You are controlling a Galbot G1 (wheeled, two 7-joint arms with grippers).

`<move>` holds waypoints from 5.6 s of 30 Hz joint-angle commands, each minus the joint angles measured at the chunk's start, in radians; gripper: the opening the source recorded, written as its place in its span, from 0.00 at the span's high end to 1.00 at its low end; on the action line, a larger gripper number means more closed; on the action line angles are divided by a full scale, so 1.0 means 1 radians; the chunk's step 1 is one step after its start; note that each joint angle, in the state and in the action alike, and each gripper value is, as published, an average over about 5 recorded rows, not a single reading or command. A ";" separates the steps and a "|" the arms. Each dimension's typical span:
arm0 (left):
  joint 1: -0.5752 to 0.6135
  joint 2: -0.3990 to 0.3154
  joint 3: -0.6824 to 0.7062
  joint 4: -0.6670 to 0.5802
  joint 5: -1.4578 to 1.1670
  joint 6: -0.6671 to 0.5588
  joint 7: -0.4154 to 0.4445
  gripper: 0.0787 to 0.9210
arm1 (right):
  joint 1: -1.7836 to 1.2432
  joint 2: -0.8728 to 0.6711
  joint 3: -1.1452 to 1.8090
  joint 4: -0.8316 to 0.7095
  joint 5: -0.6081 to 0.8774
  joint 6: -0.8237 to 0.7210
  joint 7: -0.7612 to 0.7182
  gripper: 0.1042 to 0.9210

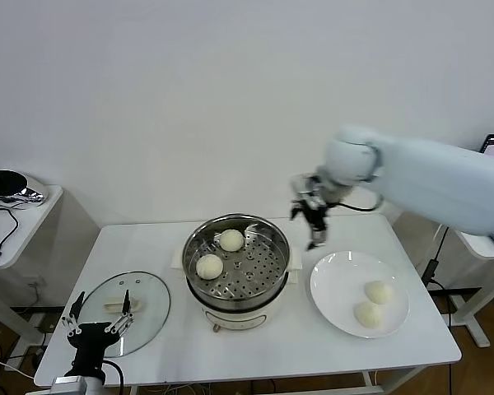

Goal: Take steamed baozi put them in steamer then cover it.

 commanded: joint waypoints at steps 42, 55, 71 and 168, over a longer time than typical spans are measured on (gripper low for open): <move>0.030 -0.030 0.001 -0.004 0.043 -0.001 -0.002 0.12 | -0.845 -0.075 0.522 -0.159 -0.410 0.110 0.104 0.13; 0.023 -0.030 0.002 0.002 0.040 -0.002 -0.003 0.12 | -0.801 -0.107 0.516 -0.136 -0.389 0.083 0.076 0.44; 0.006 -0.024 0.004 -0.001 0.038 0.001 -0.003 0.12 | -0.205 -0.063 0.318 -0.095 -0.089 0.058 0.035 0.45; 0.023 -0.010 -0.005 -0.012 0.049 -0.026 -0.005 0.12 | -0.761 -0.204 0.634 -0.236 -0.417 0.156 0.020 0.12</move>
